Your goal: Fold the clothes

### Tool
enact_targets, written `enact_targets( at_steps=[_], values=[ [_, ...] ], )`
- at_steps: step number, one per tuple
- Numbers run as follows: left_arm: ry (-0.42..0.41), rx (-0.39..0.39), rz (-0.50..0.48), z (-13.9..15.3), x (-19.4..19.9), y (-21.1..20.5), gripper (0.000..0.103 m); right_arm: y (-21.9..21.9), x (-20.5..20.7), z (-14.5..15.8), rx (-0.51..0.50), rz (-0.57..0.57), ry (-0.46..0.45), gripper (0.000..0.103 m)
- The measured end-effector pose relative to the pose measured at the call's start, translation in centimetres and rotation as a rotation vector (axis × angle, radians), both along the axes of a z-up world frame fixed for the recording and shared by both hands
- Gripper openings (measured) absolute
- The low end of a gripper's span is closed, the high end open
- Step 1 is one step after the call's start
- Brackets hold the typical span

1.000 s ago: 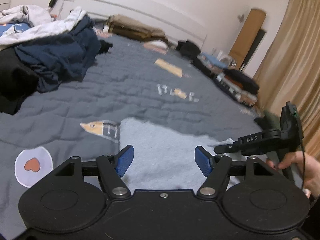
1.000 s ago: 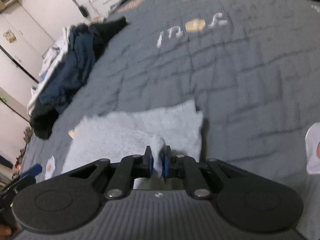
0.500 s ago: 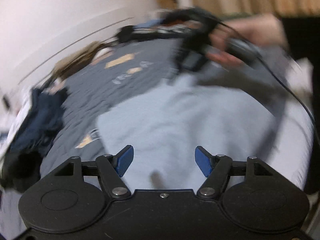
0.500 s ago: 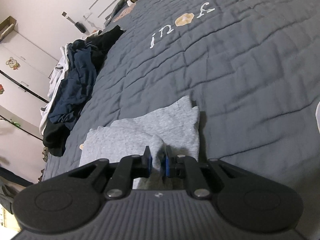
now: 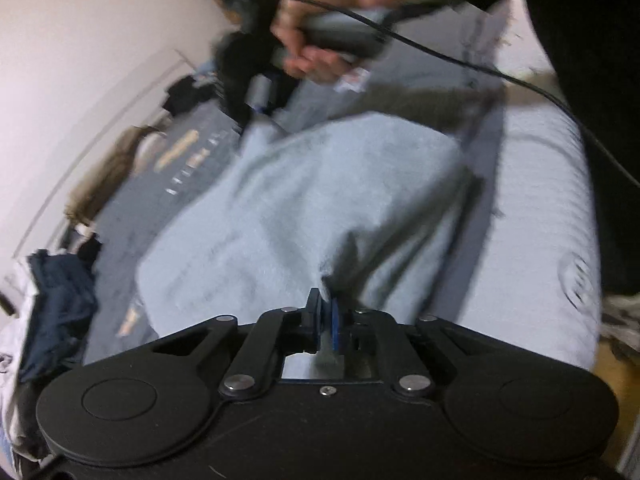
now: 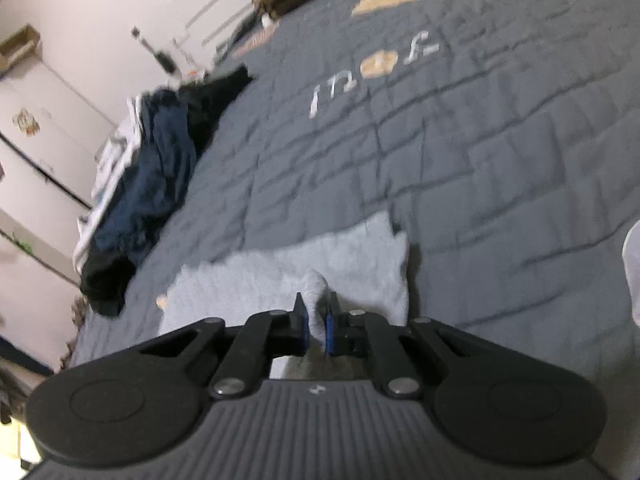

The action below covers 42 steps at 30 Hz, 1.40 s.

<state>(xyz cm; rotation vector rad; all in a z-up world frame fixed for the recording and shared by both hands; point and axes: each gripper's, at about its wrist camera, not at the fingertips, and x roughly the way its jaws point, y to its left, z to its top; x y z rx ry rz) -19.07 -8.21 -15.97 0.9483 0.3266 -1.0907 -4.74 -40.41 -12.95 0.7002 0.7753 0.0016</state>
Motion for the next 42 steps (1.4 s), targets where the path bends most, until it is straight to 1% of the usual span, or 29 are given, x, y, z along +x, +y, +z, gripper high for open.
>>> enact_targets(
  at_steps=[2, 4, 6, 7, 8, 9, 10, 11, 13, 14, 15, 16, 18, 19, 21, 22, 25, 28, 31, 34, 36, 38, 39, 40, 41, 42],
  values=[
    [0.062, 0.004, 0.002, 0.1, 0.0, 0.7, 0.002, -0.4, -0.1, 0.5, 0.0, -0.027, -0.033, 0.007],
    [0.121, -0.005, 0.017, 0.2, 0.5, 1.1, 0.002, -0.3, 0.1, 0.6, -0.018, -0.023, -0.043, 0.007],
    [0.162, -0.014, 0.039, 0.3, 1.1, 1.1, 0.002, 0.2, 0.7, 0.4, -0.061, 0.004, -0.026, 0.007],
    [0.182, -0.018, 0.05, 0.3, 1.3, 1.1, 0.002, 0.6, 1.1, 0.0, -0.08, 0.025, 0.001, 0.007],
    [0.217, -0.034, 0.063, 0.8, 1.6, 1.2, 0.003, 0.9, 1.4, -0.3, -0.096, 0.043, 0.027, 0.008],
    [0.255, -0.051, 0.077, 1.3, 1.9, 1.2, 0.004, 1.0, 1.5, -0.4, -0.088, 0.047, 0.036, 0.009],
    [0.305, -0.093, 0.091, 2.2, 2.4, 1.5, 0.004, 1.0, 1.4, -0.4, -0.083, 0.055, 0.036, 0.01],
    [0.357, -0.139, 0.105, 3.1, 2.8, 1.9, 0.007, 1.0, 1.3, -0.3, -0.078, 0.062, 0.036, 0.011],
    [0.466, -0.256, 0.169, 4.8, 4.6, 2.6, 0.03, 1.0, 1.0, -0.1, -0.077, 0.072, 0.035, 0.011],
    [0.52, -0.316, 0.202, 5.6, 5.5, 3.0, 0.053, 0.9, 0.8, 0.1, -0.073, 0.075, 0.036, 0.011],
    [0.549, -0.363, 0.231, 6.2, 6.3, 3.5, 0.059, 0.8, 0.6, 0.3, -0.069, 0.078, 0.036, 0.011],
    [0.573, -0.407, 0.26, 6.7, 7.0, 4.0, 0.059, 0.7, 0.4, 0.5, -0.066, 0.08, 0.036, 0.011],
    [0.536, -0.43, 0.273, 7.1, 7.2, 4.6, 0.059, 0.4, -0.3, 0.9, -0.068, 0.087, 0.042, 0.012],
    [0.504, -0.426, 0.281, 7.0, 7.0, 4.7, 0.059, 0.3, -0.9, 1.1, -0.071, 0.089, 0.045, 0.013],
    [0.472, -0.41, 0.298, 6.3, 6.7, 4.7, 0.059, 0.0, -2.4, 1.5, -0.056, 0.08, 0.041, 0.016],
    [0.447, -0.391, 0.3, 5.9, 6.5, 4.6, 0.059, -0.1, -3.3, 1.7, -0.045, 0.071, 0.038, 0.016],
    [0.366, -0.274, 0.267, 5.0, 5.5, 3.0, 0.059, 0.8, -5.8, 2.6, -0.043, 0.042, 0.021, 0.017],
    [0.345, -0.234, 0.217, 4.4, 4.3, 2.4, 0.059, 2.1, -8.3, 3.9, -0.009, 0.037, -0.03, 0.018],
    [0.301, -0.184, 0.186, 4.0, 3.2, 2.3, 0.059, 4.0, -11.3, 4.4, 0.008, 0.037, -0.062, 0.021],
    [0.279, -0.12, 0.16, 2.9, 2.5, 2.3, 0.059, 6.6, -13.6, 3.5, 0.062, 0.083, -0.072, 0.026],
    [0.224, -0.064, 0.15, 2.0, 1.7, 2.3, 0.059, 8.5, -14.6, 2.5, 0.082, 0.115, -0.056, 0.028],
    [0.14, -0.01, 0.152, 0.9, 1.4, 2.3, 0.059, 10.3, -15.4, 1.2, 0.075, 0.142, -0.022, 0.028],
    [0.106, 0.013, 0.157, 0.4, 1.4, 2.3, 0.056, 10.8, -15.7, 0.7, 0.062, 0.144, -0.008, 0.028],
    [0.081, 0.03, 0.165, 0.0, 1.4, 2.4, 0.05, 11.2, -16.0, 0.3, 0.049, 0.146, 0.006, 0.029],
    [0.074, 0.03, 0.179, -0.1, 1.7, 2.5, 0.031, 11.7, -16.3, -0.1, 0.035, 0.147, 0.021, 0.029],
    [0.07, 0.028, 0.195, 0.0, 2.0, 2.7, 0.018, 12.1, -16.6, -0.6, 0.022, 0.149, 0.035, 0.029]
  ],
)
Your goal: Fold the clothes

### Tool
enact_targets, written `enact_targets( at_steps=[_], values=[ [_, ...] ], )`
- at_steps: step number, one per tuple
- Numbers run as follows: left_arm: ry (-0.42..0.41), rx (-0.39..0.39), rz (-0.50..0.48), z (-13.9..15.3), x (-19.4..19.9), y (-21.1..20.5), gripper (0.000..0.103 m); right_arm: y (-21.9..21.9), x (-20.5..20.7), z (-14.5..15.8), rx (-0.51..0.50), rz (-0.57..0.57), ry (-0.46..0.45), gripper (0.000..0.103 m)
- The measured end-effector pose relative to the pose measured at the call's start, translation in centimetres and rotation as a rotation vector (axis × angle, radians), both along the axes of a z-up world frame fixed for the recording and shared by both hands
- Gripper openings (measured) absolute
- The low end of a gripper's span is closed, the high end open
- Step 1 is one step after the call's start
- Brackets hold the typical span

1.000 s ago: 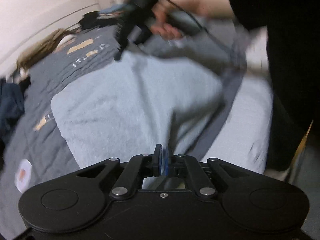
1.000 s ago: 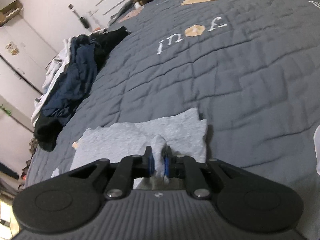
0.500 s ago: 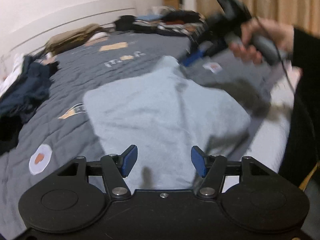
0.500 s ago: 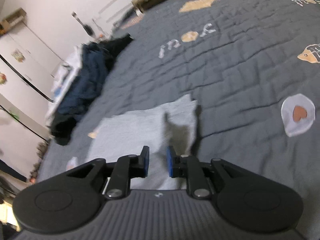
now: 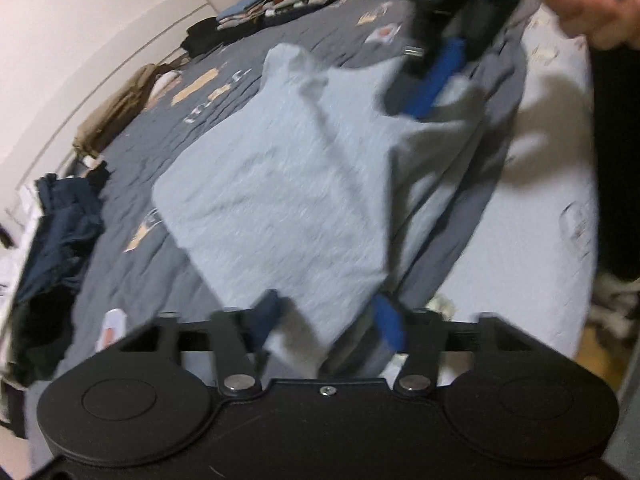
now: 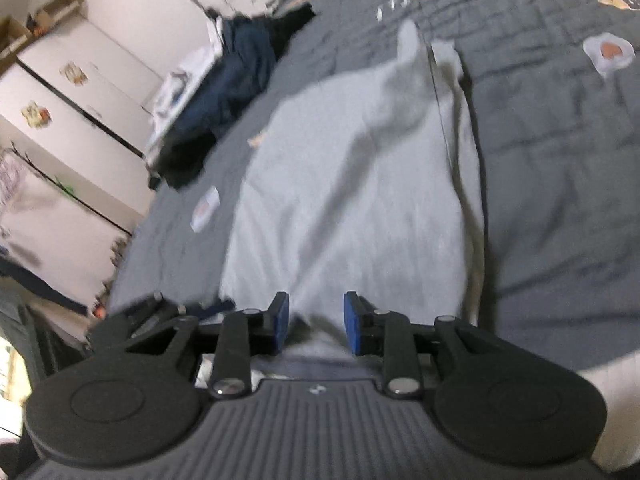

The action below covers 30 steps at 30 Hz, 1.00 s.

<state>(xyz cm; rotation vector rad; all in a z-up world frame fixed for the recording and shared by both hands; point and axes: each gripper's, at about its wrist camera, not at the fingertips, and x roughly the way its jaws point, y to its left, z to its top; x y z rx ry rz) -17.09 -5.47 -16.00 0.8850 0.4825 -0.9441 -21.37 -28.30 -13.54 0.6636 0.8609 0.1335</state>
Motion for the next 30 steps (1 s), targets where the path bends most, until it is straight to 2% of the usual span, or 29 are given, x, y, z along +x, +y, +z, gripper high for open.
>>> enact_targets(
  at_steps=[2, 4, 5, 10, 13, 16, 20, 22, 23, 25, 28, 30],
  values=[
    [0.036, -0.052, 0.035, 1.0, 0.9, 0.9, 0.013, 0.2, -0.5, -0.6, -0.039, -0.014, 0.026, 0.029],
    [0.047, -0.097, 0.067, 2.2, 1.6, 1.8, 0.013, -0.3, -1.0, -1.0, -0.085, -0.043, 0.052, 0.028],
    [0.03, -0.092, 0.073, 2.4, 1.7, 2.1, 0.013, -0.7, -1.3, -1.2, -0.099, -0.064, 0.059, 0.028],
    [0.054, 0.016, 0.059, 1.0, 1.3, 1.9, 0.015, -1.8, -3.0, -1.5, -0.06, -0.109, 0.047, 0.028],
    [0.056, -0.036, 0.038, 1.4, 0.8, 1.5, 0.023, -2.0, -3.4, -1.2, -0.008, -0.12, 0.01, 0.029],
    [0.019, -0.067, 0.013, 1.3, 0.2, 1.0, 0.029, -1.9, -3.4, -0.9, 0.02, -0.124, -0.019, 0.03],
    [-0.033, -0.028, -0.016, 0.1, -0.3, -0.3, 0.03, -1.8, -3.2, -1.8, 0.009, -0.15, 0.01, 0.034],
    [-0.068, 0.002, -0.034, -0.6, -0.8, -0.8, 0.033, -1.8, -3.1, -2.5, 0.019, -0.161, 0.026, 0.034],
    [-0.084, 0.014, -0.049, -0.8, -1.1, -1.0, 0.039, -1.8, -3.1, -2.7, 0.033, -0.169, 0.03, 0.034],
    [-0.099, 0.022, -0.078, -0.9, -1.7, -1.3, 0.04, -2.0, -3.2, -3.0, 0.062, -0.191, 0.024, 0.033],
    [-0.074, 0.003, -0.072, -0.5, -1.6, -1.4, 0.042, -1.9, -3.1, -2.7, 0.048, -0.2, -0.014, 0.023],
    [-0.065, -0.001, -0.061, -0.4, -1.4, -1.4, 0.043, -2.1, -2.8, -3.0, 0.041, -0.21, -0.008, 0.0]
  ],
)
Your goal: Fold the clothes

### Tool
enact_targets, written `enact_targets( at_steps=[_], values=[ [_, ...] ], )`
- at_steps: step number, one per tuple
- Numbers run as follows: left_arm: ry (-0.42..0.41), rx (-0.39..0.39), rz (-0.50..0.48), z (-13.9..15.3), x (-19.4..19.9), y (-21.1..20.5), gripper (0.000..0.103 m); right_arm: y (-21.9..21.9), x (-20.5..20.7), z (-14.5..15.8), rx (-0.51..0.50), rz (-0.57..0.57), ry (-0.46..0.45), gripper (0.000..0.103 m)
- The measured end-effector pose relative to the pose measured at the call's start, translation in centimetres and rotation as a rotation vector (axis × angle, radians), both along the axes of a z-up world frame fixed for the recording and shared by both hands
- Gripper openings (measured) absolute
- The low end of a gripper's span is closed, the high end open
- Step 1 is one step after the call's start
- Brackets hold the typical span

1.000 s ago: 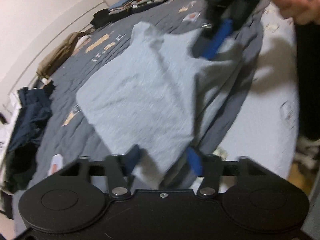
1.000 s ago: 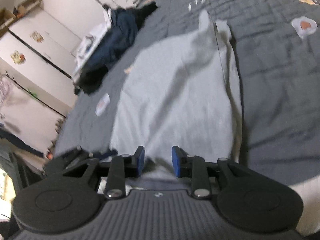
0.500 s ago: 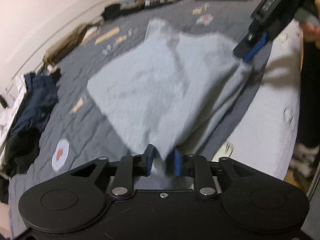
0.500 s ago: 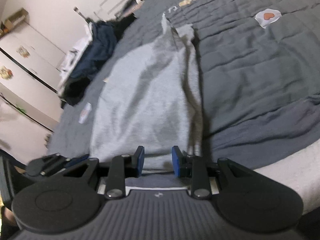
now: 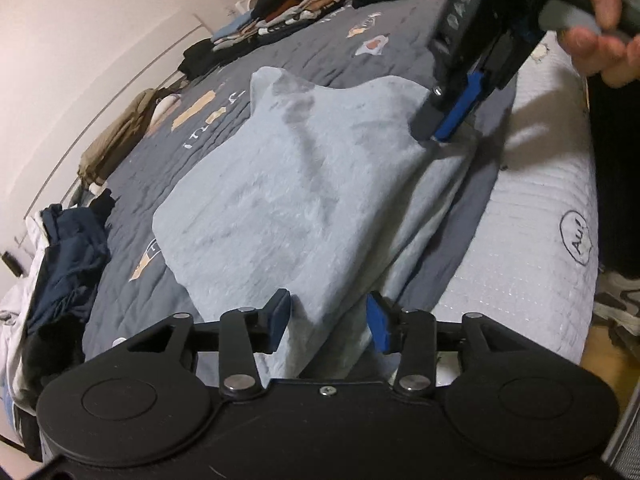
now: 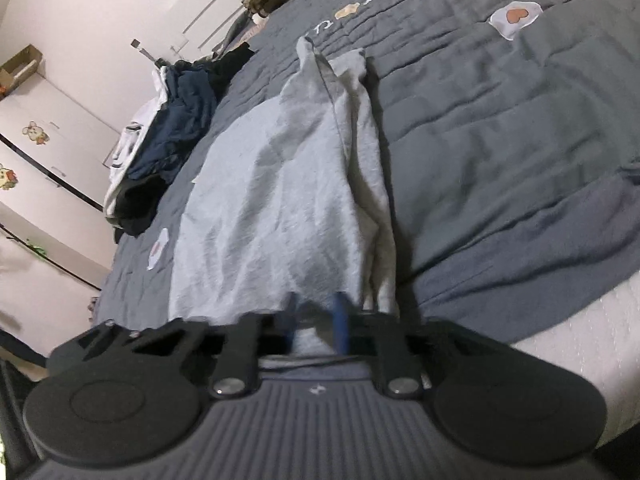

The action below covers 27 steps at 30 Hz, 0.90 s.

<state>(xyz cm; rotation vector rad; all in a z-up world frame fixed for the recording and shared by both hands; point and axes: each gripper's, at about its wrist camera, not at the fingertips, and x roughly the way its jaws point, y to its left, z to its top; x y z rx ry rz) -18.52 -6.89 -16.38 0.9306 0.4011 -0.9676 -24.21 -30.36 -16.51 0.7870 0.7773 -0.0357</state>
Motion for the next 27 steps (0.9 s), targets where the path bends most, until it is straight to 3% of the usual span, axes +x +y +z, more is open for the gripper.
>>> enact_targets(
  at_steps=[2, 3, 5, 7, 10, 14, 16, 18, 20, 23, 25, 26, 27],
  values=[
    [0.008, 0.008, 0.013, 0.0, 0.3, 0.1, 0.043, -0.4, -0.2, -0.1, 0.026, -0.036, -0.011, 0.0],
    [0.016, 0.019, 0.012, -0.1, 0.4, 0.3, 0.036, -0.5, -0.6, 0.6, 0.019, -0.046, -0.039, 0.0],
    [0.024, 0.048, 0.002, -0.2, 0.5, 0.7, 0.009, -0.8, -1.4, 1.7, 0.006, -0.066, -0.091, 0.0],
    [0.033, 0.058, -0.005, 0.0, 0.7, 1.0, 0.008, -0.7, -1.5, 1.7, -0.006, -0.06, -0.086, 0.0],
    [0.06, 0.004, 0.009, 1.3, 1.0, 1.6, 0.005, -0.7, -1.5, 1.6, -0.025, -0.052, -0.079, 0.0],
    [0.034, -0.009, 0.039, 1.4, 1.2, 1.2, 0.009, -0.6, -1.6, 1.6, -0.05, -0.04, -0.069, 0.006],
    [0.022, 0.01, 0.045, 1.0, 1.1, 0.9, 0.017, -0.6, -1.6, 1.6, -0.062, -0.034, -0.064, 0.009],
    [0.012, 0.021, 0.046, 0.8, 0.8, 0.6, 0.047, -0.5, -1.7, 1.5, -0.074, -0.029, -0.058, 0.024],
    [0.0, 0.013, 0.031, 0.7, 0.5, 0.5, 0.05, -0.5, -1.7, 1.5, -0.087, -0.023, -0.053, 0.033],
    [0.011, -0.006, 0.022, 0.8, 0.4, 0.3, 0.05, -0.2, -1.6, 1.4, -0.093, -0.004, -0.047, 0.032],
    [0.004, 0.014, 0.014, 0.4, 0.4, 0.2, 0.05, 0.3, -1.4, 1.1, -0.085, 0.019, -0.043, 0.016],
    [0.003, 0.031, 0.011, 0.1, 0.4, 0.2, 0.039, 0.5, -1.4, 1.0, -0.08, 0.028, -0.042, 0.001],
    [0.026, 0.037, 0.005, 0.1, 0.6, 0.4, 0.002, 0.4, -1.7, 1.2, -0.066, 0.022, -0.052, 0.001]
  ],
)
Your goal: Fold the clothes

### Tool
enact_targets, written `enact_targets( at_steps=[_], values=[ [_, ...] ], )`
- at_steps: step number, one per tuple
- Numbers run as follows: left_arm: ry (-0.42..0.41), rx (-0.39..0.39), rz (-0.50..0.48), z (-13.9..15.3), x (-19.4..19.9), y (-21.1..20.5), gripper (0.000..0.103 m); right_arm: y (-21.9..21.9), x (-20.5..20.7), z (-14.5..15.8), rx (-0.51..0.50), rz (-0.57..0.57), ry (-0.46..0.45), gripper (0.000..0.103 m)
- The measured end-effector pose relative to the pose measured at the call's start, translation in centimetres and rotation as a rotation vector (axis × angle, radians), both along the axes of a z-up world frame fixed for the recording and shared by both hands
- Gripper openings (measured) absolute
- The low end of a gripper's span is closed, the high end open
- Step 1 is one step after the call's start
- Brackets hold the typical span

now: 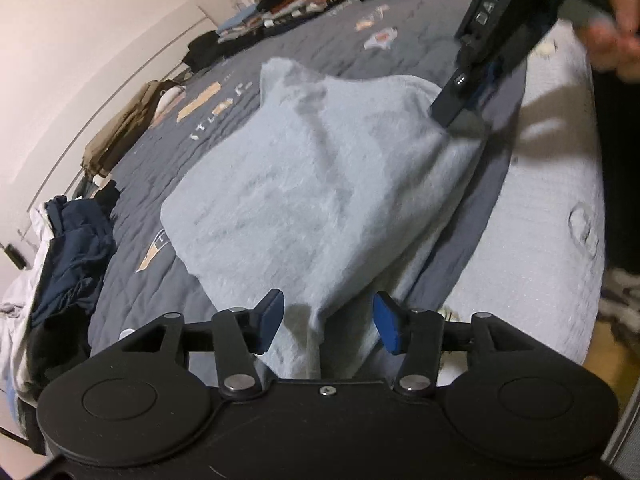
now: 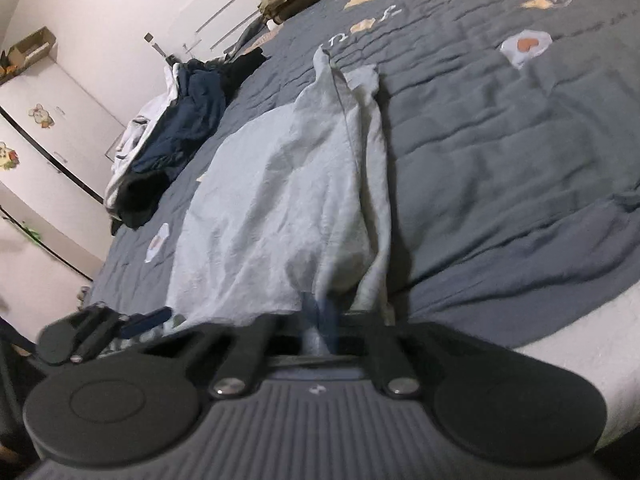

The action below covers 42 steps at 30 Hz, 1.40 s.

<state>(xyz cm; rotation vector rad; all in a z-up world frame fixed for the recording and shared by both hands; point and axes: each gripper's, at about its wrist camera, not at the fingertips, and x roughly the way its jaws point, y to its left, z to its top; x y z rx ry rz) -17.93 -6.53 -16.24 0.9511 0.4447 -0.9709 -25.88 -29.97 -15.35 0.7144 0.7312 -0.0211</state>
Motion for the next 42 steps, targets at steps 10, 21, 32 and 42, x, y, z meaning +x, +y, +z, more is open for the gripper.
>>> enact_targets(
  at_steps=[10, 21, 32, 42],
  values=[
    [0.083, 0.0, 0.004, 0.6, 0.4, 0.5, 0.003, -1.3, -1.5, 1.6, -0.073, -0.042, -0.026, 0.0],
    [0.294, -0.169, 0.067, 4.3, 2.2, 2.2, 0.045, -1.7, -1.7, 3.6, -0.113, -0.038, 0.011, 0.01],
    [0.354, -0.514, 0.343, 8.1, 8.5, 4.1, 0.052, -5.4, 7.6, 7.9, -0.294, 0.033, -0.06, 0.041],
    [0.412, -0.592, 0.471, 9.2, 16.3, 1.6, 0.056, -9.1, 17.4, 6.7, -0.287, 0.085, -0.072, 0.041]
  ],
)
